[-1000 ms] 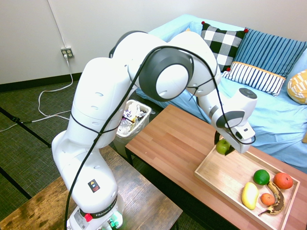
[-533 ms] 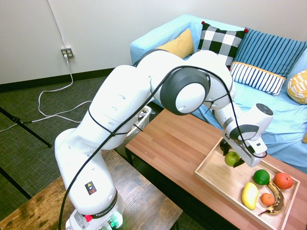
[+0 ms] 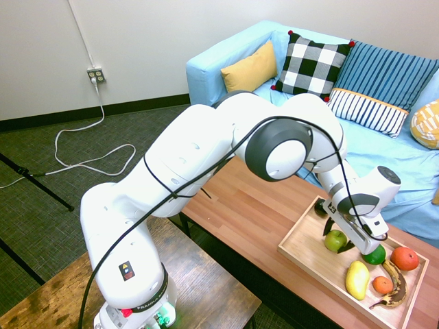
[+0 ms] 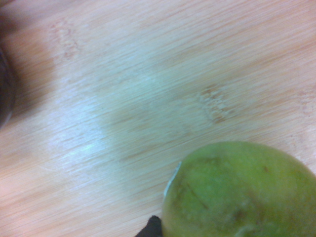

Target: Put the apple in the tray

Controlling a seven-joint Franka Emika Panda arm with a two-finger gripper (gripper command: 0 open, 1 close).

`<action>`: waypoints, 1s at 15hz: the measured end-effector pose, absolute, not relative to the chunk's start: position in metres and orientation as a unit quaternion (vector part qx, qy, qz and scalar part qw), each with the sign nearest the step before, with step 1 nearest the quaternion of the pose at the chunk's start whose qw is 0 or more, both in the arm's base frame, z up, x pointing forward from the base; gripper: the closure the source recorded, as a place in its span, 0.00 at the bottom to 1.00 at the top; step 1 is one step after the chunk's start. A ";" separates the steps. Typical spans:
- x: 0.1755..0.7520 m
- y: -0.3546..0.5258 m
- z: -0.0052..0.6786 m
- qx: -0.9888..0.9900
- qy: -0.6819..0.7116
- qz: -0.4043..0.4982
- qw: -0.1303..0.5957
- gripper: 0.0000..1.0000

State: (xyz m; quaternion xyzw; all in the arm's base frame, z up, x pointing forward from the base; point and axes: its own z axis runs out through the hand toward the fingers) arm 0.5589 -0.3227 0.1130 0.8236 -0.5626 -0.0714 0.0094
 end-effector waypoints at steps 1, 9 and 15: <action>0.559 -0.323 0.113 0.823 -0.563 -0.072 0.008 0.00; 0.561 -0.319 0.113 0.824 -0.562 -0.075 0.005 0.00; 0.564 -0.322 0.158 0.825 -0.563 -0.051 -0.006 0.00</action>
